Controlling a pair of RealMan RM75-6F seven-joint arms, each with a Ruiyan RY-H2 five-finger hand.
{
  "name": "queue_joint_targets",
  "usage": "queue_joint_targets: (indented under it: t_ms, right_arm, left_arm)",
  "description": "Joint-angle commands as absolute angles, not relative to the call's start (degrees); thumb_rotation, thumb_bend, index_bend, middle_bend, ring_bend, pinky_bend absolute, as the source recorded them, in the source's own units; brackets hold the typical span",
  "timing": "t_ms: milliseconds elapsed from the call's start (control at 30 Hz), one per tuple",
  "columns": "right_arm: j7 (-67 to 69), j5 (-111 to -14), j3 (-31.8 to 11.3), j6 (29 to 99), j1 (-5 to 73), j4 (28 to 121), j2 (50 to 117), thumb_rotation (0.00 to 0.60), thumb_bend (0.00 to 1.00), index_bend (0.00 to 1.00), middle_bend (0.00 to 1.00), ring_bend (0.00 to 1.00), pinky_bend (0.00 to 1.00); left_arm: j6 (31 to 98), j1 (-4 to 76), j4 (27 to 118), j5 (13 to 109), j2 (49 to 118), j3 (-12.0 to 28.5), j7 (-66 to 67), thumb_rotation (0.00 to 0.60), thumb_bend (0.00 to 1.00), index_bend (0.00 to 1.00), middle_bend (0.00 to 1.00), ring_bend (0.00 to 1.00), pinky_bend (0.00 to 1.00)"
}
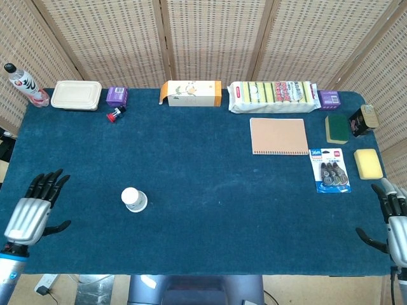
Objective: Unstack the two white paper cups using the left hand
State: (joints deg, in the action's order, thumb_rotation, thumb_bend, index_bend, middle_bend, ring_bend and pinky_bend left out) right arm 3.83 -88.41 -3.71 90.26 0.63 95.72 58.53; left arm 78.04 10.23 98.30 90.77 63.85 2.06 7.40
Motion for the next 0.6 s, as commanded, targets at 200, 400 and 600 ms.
queue_joint_targets:
  t_ms: [200, 400, 600]
  right_arm:
    - [5.9, -89.4, -3.2, 90.1, 0.6, 96.0, 57.8, 0.600, 0.23, 0.03, 0.00, 0.00, 0.00]
    - [6.6, -89.2, -3.3, 90.3, 0.5, 95.8, 57.5, 0.600, 0.23, 0.03, 0.00, 0.00, 0.00]
    - [7.8, -89.0, -3.6, 90.6, 0.4, 95.7, 57.2, 0.600, 0.23, 0.03, 0.00, 0.00, 0.00]
  left_arm:
    - [60.9, 21.8, 106.9, 82.5, 60.7, 6.1, 12.0, 0.600, 0.10, 0.00, 0.00, 0.00, 0.00]
    - [55.9, 26.6, 109.9, 73.6, 62.0, 8.2, 19.3, 0.600, 0.10, 0.07, 0.00, 0.00, 0.00]
    - [53.9, 30.3, 110.9, 65.1, 64.4, 8.4, 26.1, 0.600, 0.10, 0.19, 0.00, 0.00, 0.00]
